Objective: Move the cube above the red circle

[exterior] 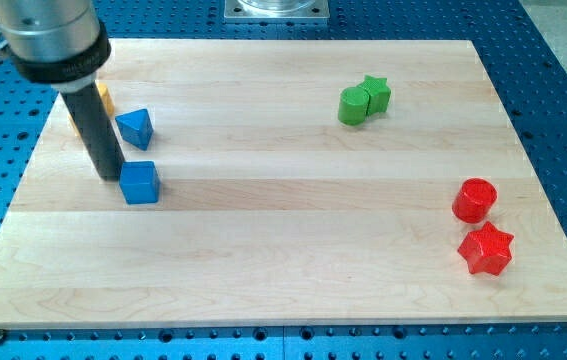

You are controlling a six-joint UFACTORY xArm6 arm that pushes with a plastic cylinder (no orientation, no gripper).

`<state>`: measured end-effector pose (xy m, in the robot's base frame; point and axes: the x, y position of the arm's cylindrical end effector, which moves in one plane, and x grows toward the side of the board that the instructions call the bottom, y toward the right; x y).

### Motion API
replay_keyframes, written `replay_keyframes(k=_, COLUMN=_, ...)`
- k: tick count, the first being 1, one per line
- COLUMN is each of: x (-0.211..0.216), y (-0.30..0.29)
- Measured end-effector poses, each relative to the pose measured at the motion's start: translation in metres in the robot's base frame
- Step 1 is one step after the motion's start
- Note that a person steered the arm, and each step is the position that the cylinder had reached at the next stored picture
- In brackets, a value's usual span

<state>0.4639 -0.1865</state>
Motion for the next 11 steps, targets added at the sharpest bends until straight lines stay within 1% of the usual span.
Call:
replay_keyframes(k=2, x=0.008, y=0.161)
replay_keyframes(k=3, x=0.021, y=0.086)
replay_keyframes(k=4, x=0.037, y=0.081)
replay_keyframes(k=5, x=0.057, y=0.144)
replay_keyframes(k=6, x=0.062, y=0.181)
replay_keyframes(k=7, x=0.093, y=0.183)
replay_keyframes(k=8, x=0.066, y=0.232)
replay_keyframes(k=9, x=0.039, y=0.228)
replay_keyframes(k=11, x=-0.009, y=0.279)
